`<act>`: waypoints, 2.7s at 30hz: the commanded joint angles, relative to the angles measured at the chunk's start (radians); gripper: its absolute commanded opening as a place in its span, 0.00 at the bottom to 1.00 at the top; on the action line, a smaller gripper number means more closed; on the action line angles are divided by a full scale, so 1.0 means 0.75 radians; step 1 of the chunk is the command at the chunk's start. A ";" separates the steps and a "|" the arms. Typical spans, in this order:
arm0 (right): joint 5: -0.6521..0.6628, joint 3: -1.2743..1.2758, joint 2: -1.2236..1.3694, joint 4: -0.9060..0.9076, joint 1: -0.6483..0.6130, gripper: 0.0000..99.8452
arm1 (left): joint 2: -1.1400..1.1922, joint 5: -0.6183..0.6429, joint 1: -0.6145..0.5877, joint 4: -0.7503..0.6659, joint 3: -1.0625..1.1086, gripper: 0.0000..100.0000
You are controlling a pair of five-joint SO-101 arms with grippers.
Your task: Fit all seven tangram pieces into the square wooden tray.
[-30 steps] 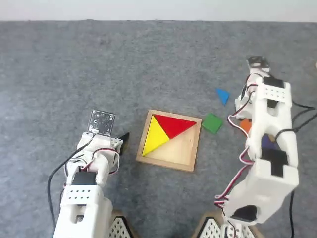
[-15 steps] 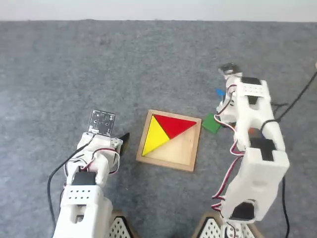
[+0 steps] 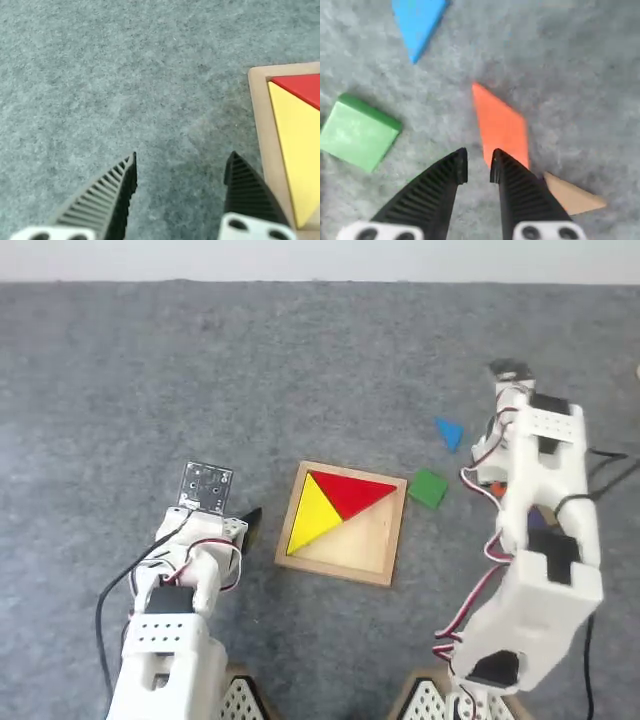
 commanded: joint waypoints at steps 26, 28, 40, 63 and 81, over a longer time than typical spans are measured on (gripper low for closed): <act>0.082 -0.456 0.441 0.060 0.146 0.22 | -0.025 -0.012 0.002 -0.031 -0.009 0.28; 0.080 -0.430 0.437 0.054 0.124 0.22 | -0.025 -0.012 0.002 -0.031 -0.009 0.28; 0.010 -0.184 -0.009 0.044 0.073 0.22 | -0.025 -0.012 0.002 -0.031 -0.009 0.28; 0.364 0.585 -0.584 -0.150 -0.054 0.22 | -0.025 -0.012 0.002 -0.031 -0.007 0.28; 0.898 0.665 -0.353 -0.547 0.028 0.22 | -0.025 -0.012 0.004 -0.031 -0.009 0.28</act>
